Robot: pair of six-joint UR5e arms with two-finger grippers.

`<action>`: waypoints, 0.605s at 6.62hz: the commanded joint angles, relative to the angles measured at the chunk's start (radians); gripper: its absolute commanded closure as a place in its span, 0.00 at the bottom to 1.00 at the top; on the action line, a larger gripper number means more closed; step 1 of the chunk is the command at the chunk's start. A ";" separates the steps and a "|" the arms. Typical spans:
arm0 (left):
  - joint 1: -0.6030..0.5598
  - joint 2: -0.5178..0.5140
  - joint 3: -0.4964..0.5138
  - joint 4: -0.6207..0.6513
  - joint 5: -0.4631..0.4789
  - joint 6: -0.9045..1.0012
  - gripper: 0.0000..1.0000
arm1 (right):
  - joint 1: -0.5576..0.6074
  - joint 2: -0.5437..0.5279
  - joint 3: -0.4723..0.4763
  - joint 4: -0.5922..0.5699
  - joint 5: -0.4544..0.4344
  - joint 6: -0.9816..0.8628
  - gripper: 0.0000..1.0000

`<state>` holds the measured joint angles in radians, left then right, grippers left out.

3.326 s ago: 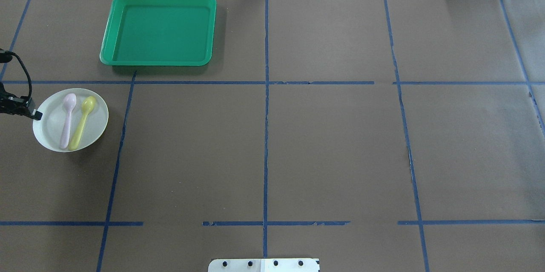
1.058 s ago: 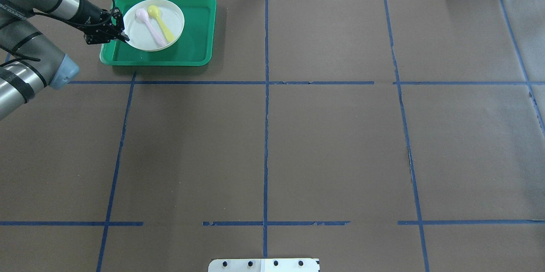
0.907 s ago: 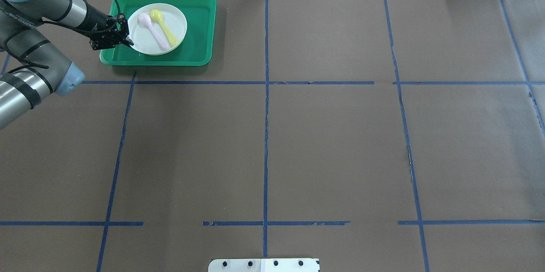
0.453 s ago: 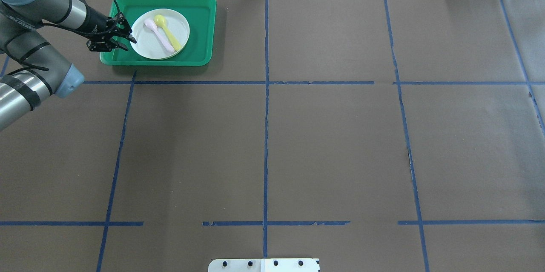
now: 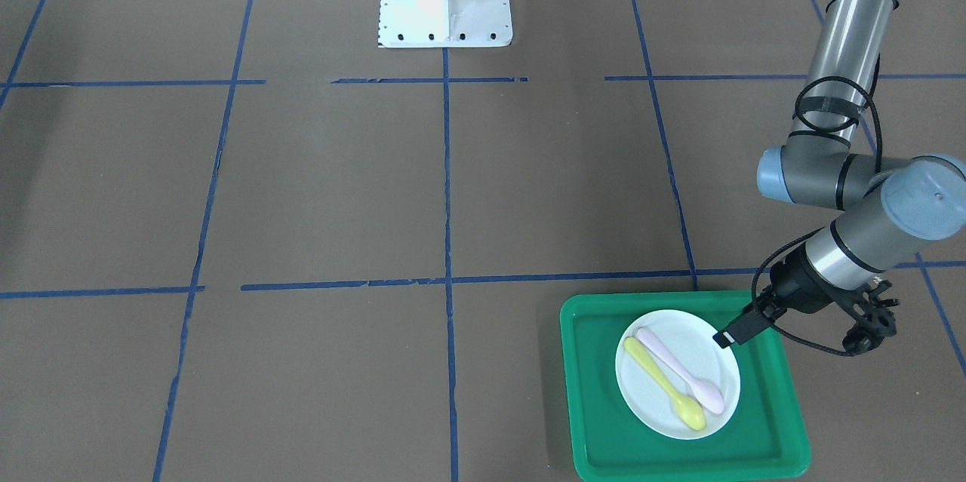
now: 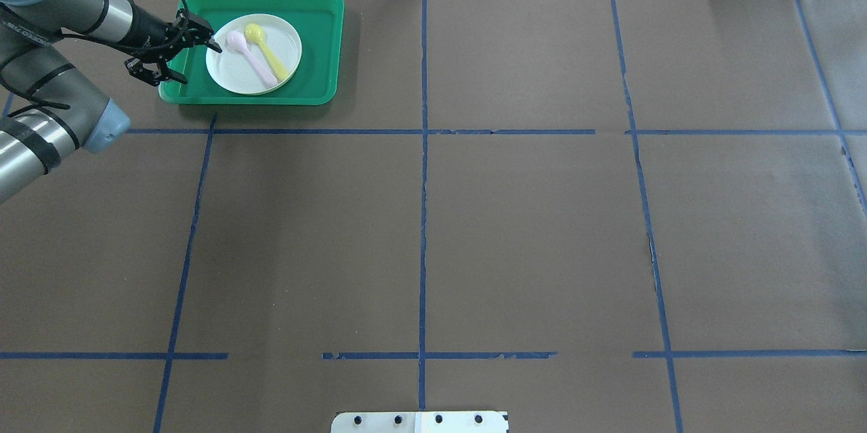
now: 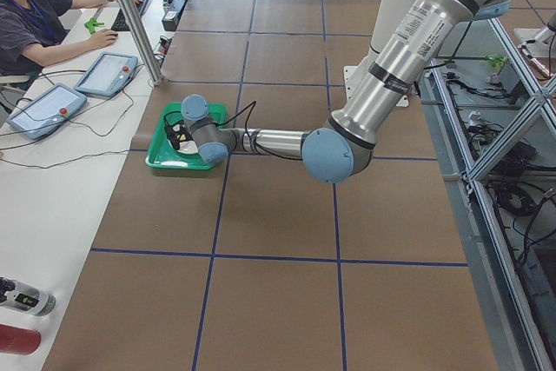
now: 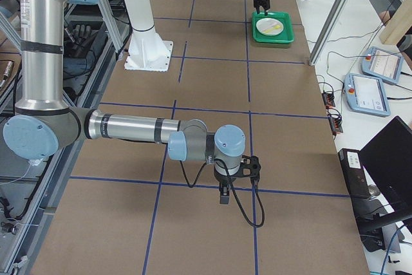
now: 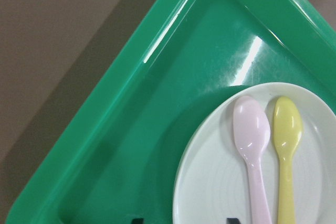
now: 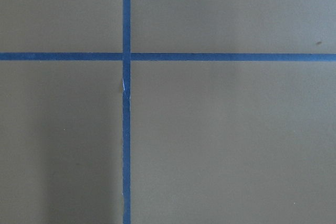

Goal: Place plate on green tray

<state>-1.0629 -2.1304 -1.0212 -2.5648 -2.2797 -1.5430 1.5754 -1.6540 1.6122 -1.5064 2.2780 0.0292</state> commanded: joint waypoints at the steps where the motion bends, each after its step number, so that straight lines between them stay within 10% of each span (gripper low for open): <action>1: -0.069 0.116 -0.196 0.115 -0.107 0.186 0.00 | 0.000 0.000 0.000 0.000 0.000 0.000 0.00; 4: -0.147 0.209 -0.449 0.404 -0.098 0.563 0.00 | 0.000 0.000 0.000 0.000 0.000 0.000 0.00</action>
<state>-1.1804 -1.9643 -1.3893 -2.2475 -2.3788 -1.1345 1.5754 -1.6536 1.6122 -1.5053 2.2779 0.0291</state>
